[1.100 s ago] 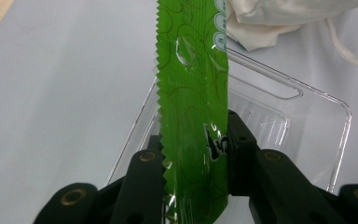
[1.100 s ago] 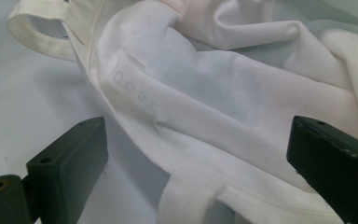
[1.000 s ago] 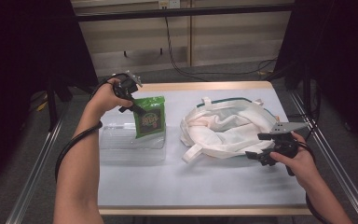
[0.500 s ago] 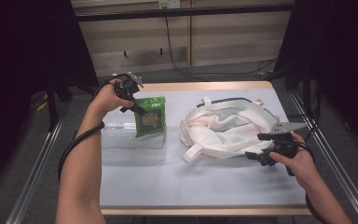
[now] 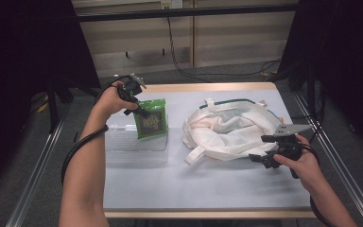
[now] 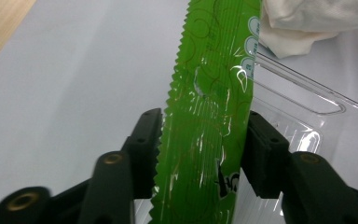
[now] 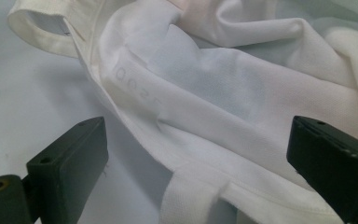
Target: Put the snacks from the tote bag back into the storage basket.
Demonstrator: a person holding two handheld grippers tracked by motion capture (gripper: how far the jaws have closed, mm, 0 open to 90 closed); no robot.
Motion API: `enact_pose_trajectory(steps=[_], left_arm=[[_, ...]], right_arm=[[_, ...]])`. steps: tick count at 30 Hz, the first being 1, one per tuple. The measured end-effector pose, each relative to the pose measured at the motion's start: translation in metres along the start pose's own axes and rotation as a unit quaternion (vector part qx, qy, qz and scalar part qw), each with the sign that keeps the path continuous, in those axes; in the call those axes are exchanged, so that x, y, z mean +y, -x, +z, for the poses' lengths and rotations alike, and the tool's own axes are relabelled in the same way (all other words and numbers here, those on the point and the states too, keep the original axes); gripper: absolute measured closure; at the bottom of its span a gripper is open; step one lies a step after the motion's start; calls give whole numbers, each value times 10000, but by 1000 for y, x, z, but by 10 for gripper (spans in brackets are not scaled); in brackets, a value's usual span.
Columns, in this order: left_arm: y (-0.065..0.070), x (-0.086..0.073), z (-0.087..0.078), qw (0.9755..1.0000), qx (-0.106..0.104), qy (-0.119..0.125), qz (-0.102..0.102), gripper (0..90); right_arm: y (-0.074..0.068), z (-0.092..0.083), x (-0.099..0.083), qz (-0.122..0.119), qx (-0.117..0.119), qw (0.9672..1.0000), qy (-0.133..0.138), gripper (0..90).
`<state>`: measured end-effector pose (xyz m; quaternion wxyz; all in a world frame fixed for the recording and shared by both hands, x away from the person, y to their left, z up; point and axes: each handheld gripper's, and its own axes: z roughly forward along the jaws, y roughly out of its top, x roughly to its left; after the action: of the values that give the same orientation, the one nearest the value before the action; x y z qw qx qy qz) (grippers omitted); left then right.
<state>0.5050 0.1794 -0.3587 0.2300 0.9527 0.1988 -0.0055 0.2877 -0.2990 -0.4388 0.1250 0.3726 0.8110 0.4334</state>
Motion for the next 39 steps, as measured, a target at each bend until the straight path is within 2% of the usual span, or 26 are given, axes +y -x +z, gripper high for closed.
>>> enact_pose_trajectory(steps=[2,3,5,7,8,9,10,11,12,13,14,15,17,18,19,20,23,24,25,26,27,28,29,34,36,39], left_arm=[[-1,-1,0,9998,41,-39,-199,394],[-2,-2,0,9999,40,-36,-154,373],[-2,-4,0,9995,53,59,-302,353],[-5,-6,-2,9998,57,-96,-167,306],[-3,-7,-1,9992,50,9,-389,285],[-3,-9,-1,9987,88,-10,-505,265],[-5,-10,-3,9992,109,-88,-369,246],[-3,-11,-3,9983,83,74,-581,241],[-5,-12,-5,9991,115,-79,-410,235],[-5,-13,-5,9988,103,-70,-481,230],[-3,-14,-5,9974,86,29,-708,222],[-4,-14,-7,9986,98,-82,-520,217],[-4,-16,-10,9986,134,-50,-518,210],[-3,-16,-11,9985,123,-21,-538,207],[0,-16,-10,9972,132,78,-737,207],[-2,-17,-12,9984,144,-38,-550,207],[-1,-17,-12,9981,119,-87,-598,200],[2,-18,-10,9967,151,57,-798,192],[0,-18,-13,9981,133,-104,-592,188],[1,-19,-13,9979,158,-16,-630,182],[3,-20,-12,9963,164,131,-836,178],[1,-22,-14,9972,160,54,-724,175],[3,-23,-14,9963,133,94,-845,173],[6,-32,-18,9963,163,59,-838,158],[9,-34,-20,9952,169,157,-946,156],[13,-38,-24,9950,214,138,-964,150]], right_arm=[[0,0,0,0,0,10000,-7,51],[0,1,0,-4,-2,10000,-10,51],[-1,1,0,-5,21,10000,-28,52],[-1,1,0,-6,20,10000,-27,51],[-1,1,0,-5,17,10000,-31,52],[-1,1,0,-5,15,10000,-28,51],[-1,1,0,-7,18,10000,-24,52],[-1,1,0,-7,8,10000,-17,52],[-1,1,1,0,7,10000,-18,52],[-1,1,1,1,14,10000,-14,51],[-1,1,1,-2,18,10000,-5,51],[-1,1,1,-10,32,10000,3,51],[-2,1,2,-6,21,10000,4,52],[-2,1,2,-12,28,10000,9,52],[-2,0,2,-20,23,10000,8,51],[-2,0,2,-28,19,10000,9,52],[-2,-1,3,-20,5,10000,11,52],[-2,-1,3,-30,3,10000,19,51],[-2,-1,4,-43,5,10000,35,51],[-3,-1,4,-50,0,10000,43,51],[-3,-1,4,-53,24,10000,43,52],[-3,-1,4,-50,11,10000,34,52],[-3,-1,3,-56,22,10000,17,51],[-4,0,3,-83,32,10000,10,52],[-5,-1,4,-88,31,10000,31,52],[-7,0,5,-116,45,9999,41,52]])
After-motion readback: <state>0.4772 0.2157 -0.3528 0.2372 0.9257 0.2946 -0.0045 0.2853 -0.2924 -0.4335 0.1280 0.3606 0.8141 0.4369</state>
